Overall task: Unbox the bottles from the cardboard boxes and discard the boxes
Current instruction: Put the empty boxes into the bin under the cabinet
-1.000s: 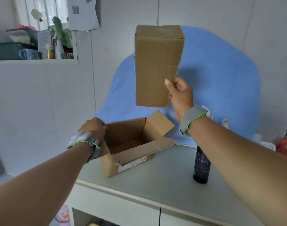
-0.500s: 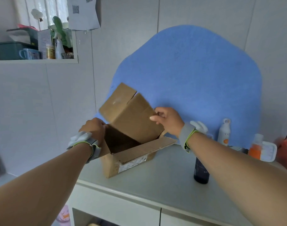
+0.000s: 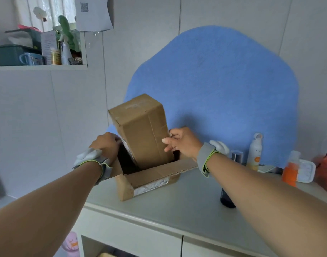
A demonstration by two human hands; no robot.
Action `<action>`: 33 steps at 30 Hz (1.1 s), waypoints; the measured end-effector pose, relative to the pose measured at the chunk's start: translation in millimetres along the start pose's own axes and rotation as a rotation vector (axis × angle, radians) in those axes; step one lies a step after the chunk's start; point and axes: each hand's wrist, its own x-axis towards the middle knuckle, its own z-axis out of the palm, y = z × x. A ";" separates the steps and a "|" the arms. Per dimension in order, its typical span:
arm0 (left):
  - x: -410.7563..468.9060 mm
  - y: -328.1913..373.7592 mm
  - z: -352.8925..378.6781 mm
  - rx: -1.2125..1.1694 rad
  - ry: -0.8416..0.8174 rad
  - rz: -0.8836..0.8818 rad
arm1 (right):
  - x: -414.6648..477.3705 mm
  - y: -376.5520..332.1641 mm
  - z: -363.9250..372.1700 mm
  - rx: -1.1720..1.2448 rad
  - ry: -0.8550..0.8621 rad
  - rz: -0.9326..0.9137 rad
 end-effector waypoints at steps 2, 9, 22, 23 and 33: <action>4.7 2.3 -0.9 0.006 0.025 -0.016 | -3.2 10.4 2.0 -0.201 -0.009 0.023; 12.9 2.1 11.2 0.015 0.057 -0.126 | -6.6 14.5 3.6 -0.427 -0.088 0.007; 21.1 2.5 16.9 -0.246 -0.026 -0.354 | 8.4 -1.0 9.2 -0.524 -0.126 -0.114; 19.0 1.9 17.5 -0.253 -0.006 -0.310 | 9.2 -1.3 10.1 -0.525 -0.136 -0.115; -7.7 6.7 -5.2 -0.198 -0.107 -0.233 | -24.8 10.4 12.7 -0.855 0.044 0.163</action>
